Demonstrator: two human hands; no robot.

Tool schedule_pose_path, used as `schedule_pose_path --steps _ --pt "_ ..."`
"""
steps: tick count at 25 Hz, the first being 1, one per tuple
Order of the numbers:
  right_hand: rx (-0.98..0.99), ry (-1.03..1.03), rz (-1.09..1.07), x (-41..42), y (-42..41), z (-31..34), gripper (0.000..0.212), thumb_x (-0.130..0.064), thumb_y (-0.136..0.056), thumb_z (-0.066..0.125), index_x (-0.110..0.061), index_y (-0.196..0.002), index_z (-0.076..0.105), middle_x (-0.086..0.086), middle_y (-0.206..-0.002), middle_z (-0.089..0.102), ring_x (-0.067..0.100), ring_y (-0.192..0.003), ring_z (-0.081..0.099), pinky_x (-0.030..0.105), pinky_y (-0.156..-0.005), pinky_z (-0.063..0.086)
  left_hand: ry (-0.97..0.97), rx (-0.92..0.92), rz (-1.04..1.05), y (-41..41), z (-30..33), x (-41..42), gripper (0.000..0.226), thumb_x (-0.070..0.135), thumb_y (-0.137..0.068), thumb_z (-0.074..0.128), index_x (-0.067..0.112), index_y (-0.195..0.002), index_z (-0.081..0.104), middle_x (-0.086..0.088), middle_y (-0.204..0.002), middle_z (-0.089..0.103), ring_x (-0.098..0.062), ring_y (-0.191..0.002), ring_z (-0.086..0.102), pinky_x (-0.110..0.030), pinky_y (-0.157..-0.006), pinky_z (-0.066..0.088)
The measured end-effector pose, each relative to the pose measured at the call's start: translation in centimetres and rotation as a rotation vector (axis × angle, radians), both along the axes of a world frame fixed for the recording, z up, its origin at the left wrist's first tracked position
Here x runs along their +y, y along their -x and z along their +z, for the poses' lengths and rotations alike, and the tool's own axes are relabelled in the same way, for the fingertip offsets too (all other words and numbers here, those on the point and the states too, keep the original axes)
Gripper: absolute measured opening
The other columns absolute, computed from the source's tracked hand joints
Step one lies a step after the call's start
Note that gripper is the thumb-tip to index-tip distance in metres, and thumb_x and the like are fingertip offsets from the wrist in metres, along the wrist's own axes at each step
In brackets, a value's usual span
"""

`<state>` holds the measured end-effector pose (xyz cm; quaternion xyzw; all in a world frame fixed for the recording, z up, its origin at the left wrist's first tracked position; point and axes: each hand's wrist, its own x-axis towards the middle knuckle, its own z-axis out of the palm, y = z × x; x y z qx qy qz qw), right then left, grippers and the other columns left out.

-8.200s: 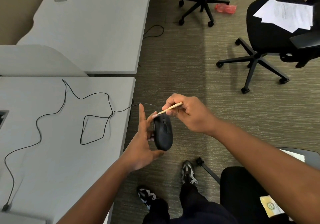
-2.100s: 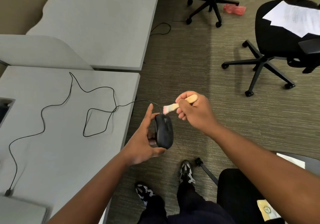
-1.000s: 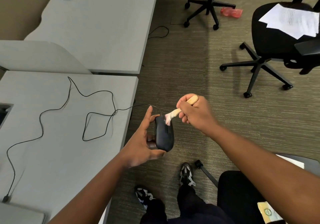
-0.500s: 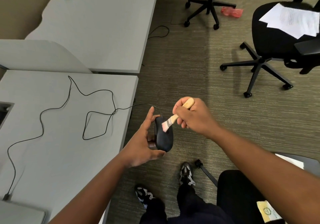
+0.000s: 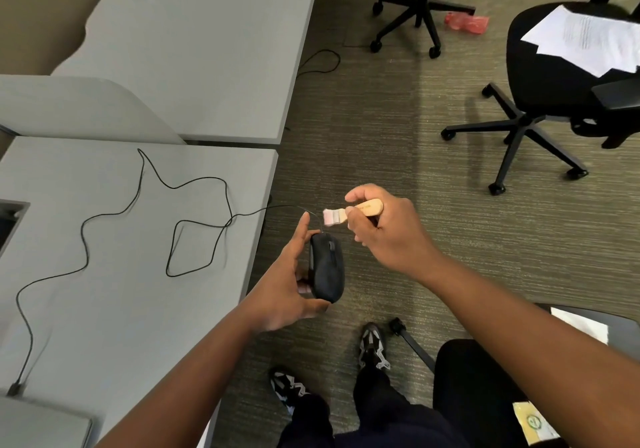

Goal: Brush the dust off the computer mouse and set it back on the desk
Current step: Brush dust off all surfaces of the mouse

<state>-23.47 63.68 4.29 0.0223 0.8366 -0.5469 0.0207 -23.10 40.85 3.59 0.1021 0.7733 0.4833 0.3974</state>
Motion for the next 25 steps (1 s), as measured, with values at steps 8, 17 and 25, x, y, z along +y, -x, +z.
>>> schedule_pose_path --steps 8,17,25 --pt "-0.27 0.216 0.242 2.2 1.3 1.9 0.006 -0.015 -0.093 0.077 -0.009 -0.095 0.077 0.012 -0.077 0.074 0.017 -0.066 0.066 0.026 -0.061 0.057 0.01 0.015 0.003 0.3 0.2 -0.2 0.148 -0.008 -0.075 0.089 0.056 -0.159 -0.014 0.021 -0.167 0.021 -0.016 -0.115 0.073 -0.037 -0.085 0.065" --pt "-0.313 0.334 -0.105 1.7 1.8 -0.3 0.014 -0.016 -0.097 0.069 -0.002 -0.097 0.074 0.012 -0.07 0.071 0.016 -0.059 0.062 0.027 -0.054 0.051 -0.002 0.008 -0.015 -0.2 0.2 -0.2 0.146 -0.008 -0.078 0.087 0.058 -0.158 -0.015 0.024 -0.168 0.021 -0.012 -0.121 0.07 -0.033 -0.089 0.063" --pt "-0.502 0.322 -0.098 1.7 3.5 -0.7 0.01 -0.01 -0.091 0.069 -0.001 -0.092 0.073 0.003 -0.058 0.063 0.01 -0.048 0.052 0.023 -0.045 0.039 -0.002 0.028 -0.009 -0.9 0.0 -0.5 0.148 -0.006 -0.078 0.088 0.057 -0.158 -0.018 0.049 -0.156 0.016 -0.01 -0.126 0.067 -0.034 -0.092 0.063"
